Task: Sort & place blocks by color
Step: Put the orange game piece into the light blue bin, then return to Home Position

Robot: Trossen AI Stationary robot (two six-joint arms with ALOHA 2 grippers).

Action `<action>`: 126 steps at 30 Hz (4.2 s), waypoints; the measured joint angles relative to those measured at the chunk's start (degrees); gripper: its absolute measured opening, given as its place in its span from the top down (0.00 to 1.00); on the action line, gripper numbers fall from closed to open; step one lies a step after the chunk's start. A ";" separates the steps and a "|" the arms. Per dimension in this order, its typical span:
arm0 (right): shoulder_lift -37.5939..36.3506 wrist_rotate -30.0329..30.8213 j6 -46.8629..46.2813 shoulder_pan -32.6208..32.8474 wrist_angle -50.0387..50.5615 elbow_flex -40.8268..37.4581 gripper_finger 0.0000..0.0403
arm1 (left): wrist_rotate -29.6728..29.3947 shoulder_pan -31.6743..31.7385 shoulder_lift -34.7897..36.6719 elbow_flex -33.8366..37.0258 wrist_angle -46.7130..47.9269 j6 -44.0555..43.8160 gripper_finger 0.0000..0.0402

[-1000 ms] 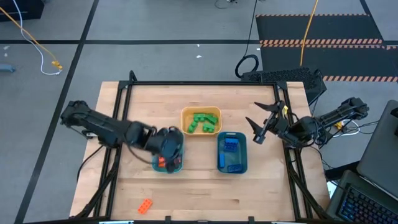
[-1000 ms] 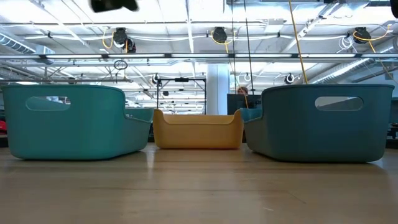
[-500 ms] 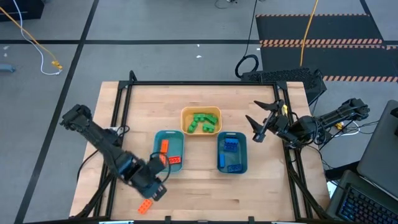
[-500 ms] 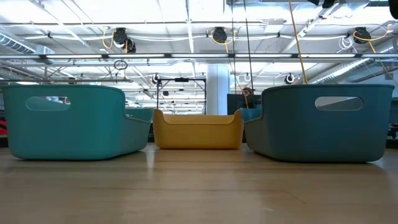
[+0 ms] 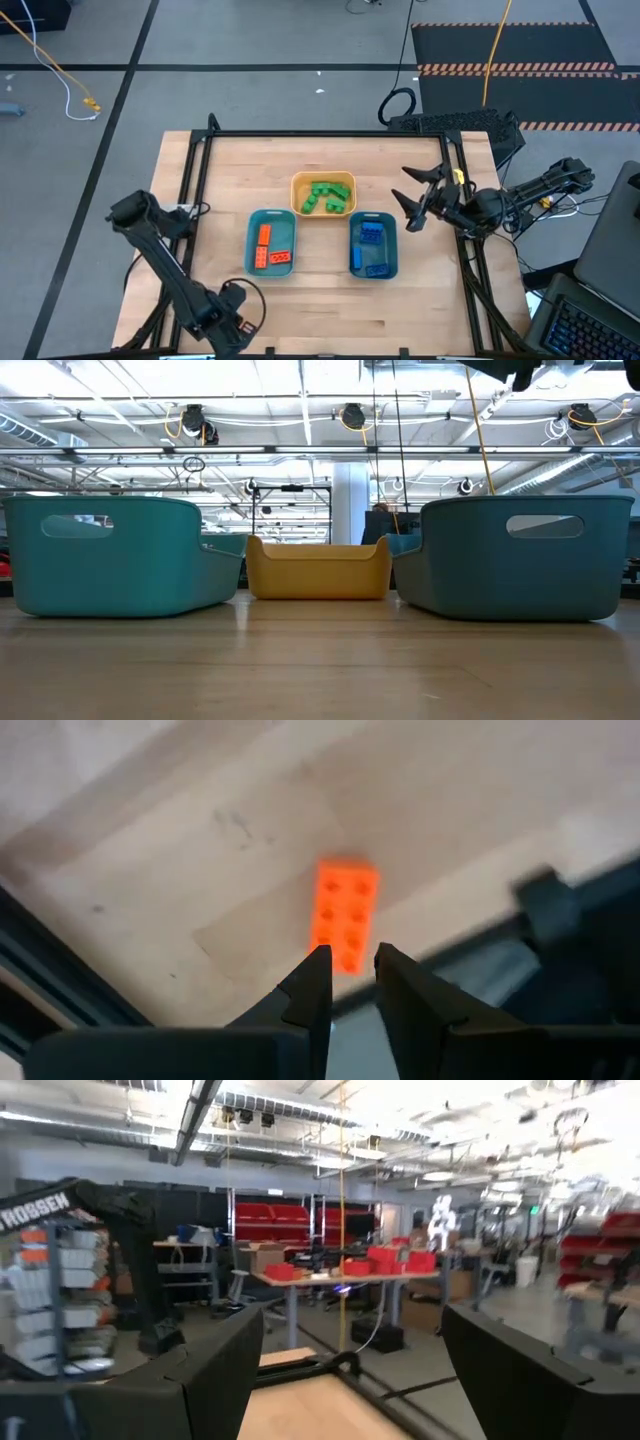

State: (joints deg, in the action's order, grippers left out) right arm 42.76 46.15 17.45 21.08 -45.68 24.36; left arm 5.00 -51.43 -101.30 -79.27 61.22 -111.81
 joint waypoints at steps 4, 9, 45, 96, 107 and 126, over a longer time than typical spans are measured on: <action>0.09 0.00 -5.85 0.29 3.60 0.00 0.26 | -0.11 -0.08 -2.25 0.02 0.12 1.58 0.80; 0.07 0.00 -6.63 2.02 4.79 0.00 0.26 | 1.79 -0.31 -4.78 0.02 -4.95 9.12 0.74; 0.05 0.06 -2.79 3.04 3.65 0.00 0.26 | -1.70 -0.61 -12.98 3.80 -10.10 5.18 0.30; 0.05 0.25 0.22 2.97 3.90 0.00 0.26 | -25.56 44.01 13.47 9.08 -3.19 52.82 0.66; 0.03 0.26 0.90 2.97 4.14 0.00 0.26 | -18.69 43.38 13.51 15.30 -17.29 51.54 0.60; 0.05 0.26 0.87 3.01 4.45 0.00 0.26 | -18.08 42.26 13.54 15.30 -14.46 55.46 0.36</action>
State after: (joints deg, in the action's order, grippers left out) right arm 42.81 46.41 18.32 24.10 -41.24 24.36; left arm -13.09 -9.17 -87.77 -63.96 46.75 -56.35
